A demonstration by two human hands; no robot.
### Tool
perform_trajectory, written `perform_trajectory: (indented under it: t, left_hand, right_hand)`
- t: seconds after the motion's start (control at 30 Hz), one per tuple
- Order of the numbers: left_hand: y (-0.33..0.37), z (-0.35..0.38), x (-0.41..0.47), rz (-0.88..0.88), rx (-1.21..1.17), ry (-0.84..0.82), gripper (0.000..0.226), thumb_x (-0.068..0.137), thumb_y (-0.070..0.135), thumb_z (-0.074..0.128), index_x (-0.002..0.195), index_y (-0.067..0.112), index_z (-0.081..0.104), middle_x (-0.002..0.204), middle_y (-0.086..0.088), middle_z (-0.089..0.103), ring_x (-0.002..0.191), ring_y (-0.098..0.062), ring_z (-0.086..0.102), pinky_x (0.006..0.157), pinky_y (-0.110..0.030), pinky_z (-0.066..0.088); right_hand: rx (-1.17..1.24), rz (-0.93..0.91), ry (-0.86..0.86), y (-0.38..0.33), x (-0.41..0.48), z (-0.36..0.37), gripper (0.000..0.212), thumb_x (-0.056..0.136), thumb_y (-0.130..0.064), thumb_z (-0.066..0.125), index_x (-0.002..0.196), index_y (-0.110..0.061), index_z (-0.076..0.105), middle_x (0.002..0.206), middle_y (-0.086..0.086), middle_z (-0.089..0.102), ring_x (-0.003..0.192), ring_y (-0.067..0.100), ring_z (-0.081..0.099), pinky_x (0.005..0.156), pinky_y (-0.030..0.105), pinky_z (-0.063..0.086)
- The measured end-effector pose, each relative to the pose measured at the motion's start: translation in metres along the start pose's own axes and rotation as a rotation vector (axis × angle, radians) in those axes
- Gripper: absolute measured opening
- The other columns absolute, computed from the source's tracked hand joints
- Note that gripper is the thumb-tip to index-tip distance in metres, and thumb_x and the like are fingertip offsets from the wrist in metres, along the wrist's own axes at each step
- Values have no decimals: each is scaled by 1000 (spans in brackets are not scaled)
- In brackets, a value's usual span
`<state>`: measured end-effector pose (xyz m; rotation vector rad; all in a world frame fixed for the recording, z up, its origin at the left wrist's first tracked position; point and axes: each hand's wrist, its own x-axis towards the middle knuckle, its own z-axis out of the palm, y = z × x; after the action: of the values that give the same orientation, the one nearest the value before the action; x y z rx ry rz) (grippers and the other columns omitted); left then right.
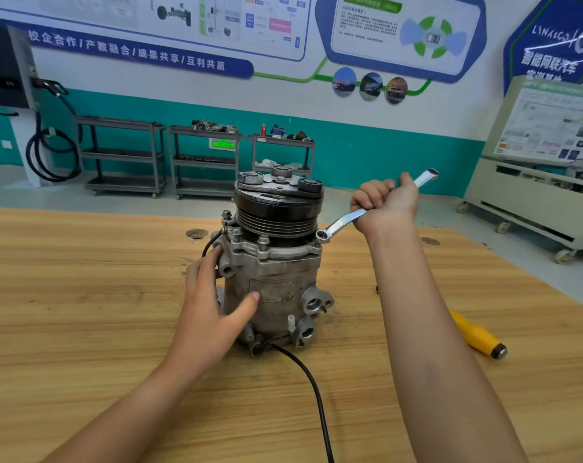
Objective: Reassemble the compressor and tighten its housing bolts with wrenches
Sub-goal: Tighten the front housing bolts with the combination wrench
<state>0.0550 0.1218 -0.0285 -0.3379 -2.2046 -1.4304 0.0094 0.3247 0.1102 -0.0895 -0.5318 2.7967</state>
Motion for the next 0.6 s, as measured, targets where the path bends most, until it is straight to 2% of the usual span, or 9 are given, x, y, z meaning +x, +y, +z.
perform_trajectory:
  t: [0.17, 0.37, 0.6]
  left_hand:
    - [0, 0, 0, 6, 6, 0, 78, 80, 22, 70, 144, 25, 25, 126, 16, 28, 115, 4, 30, 103, -28, 31]
    - [-1, 0, 0, 3, 14, 2, 79, 80, 22, 70, 144, 23, 24, 126, 16, 28, 114, 5, 30, 102, -26, 30]
    - [-2, 1, 0, -1, 10, -3, 79, 80, 23, 70, 144, 24, 24, 126, 16, 28, 115, 5, 29, 102, -25, 29]
  right_hand:
    - [-142, -28, 36, 7, 10, 10, 45, 101, -35, 34, 60, -18, 28, 34, -7, 19, 25, 8, 16, 29, 14, 14]
    - [-92, 190, -26, 14, 23, 0, 48, 102, -31, 32, 57, -17, 28, 31, -6, 20, 21, 7, 18, 24, 15, 14]
    - [-106, 240, -62, 14, 28, -2, 45, 102, -31, 33, 60, -15, 34, 33, -6, 22, 22, 7, 20, 25, 16, 16]
